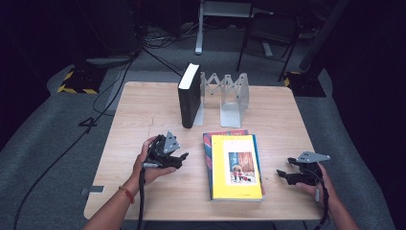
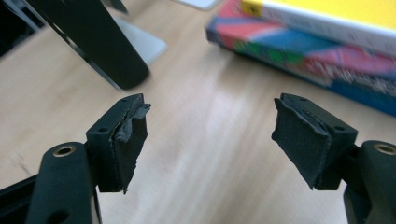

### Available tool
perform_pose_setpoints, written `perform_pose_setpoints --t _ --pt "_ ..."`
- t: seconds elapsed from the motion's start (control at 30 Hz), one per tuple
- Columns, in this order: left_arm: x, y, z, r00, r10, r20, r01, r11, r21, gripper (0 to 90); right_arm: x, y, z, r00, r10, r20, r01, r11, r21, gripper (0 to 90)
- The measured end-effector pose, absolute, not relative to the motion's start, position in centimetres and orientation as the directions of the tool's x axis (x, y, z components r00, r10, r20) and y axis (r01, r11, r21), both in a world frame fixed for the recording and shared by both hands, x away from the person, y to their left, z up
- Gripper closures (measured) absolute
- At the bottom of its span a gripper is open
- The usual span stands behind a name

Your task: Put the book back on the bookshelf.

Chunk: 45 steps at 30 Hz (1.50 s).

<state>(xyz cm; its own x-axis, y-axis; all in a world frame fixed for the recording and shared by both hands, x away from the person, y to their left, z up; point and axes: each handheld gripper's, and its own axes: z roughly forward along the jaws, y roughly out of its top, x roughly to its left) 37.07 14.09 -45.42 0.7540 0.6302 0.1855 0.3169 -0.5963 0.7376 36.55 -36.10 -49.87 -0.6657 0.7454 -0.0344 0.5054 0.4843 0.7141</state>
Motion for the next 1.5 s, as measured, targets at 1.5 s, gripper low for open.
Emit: perform_pose_setpoints --t 1.5 --pt "32.8 16.2 -50.4 0.821 0.57 -0.011 0.414 -0.583 0.699 21.8 27.6 -28.0 -44.6 -0.906 0.422 0.031 0.317 0.629 0.71 54.1"
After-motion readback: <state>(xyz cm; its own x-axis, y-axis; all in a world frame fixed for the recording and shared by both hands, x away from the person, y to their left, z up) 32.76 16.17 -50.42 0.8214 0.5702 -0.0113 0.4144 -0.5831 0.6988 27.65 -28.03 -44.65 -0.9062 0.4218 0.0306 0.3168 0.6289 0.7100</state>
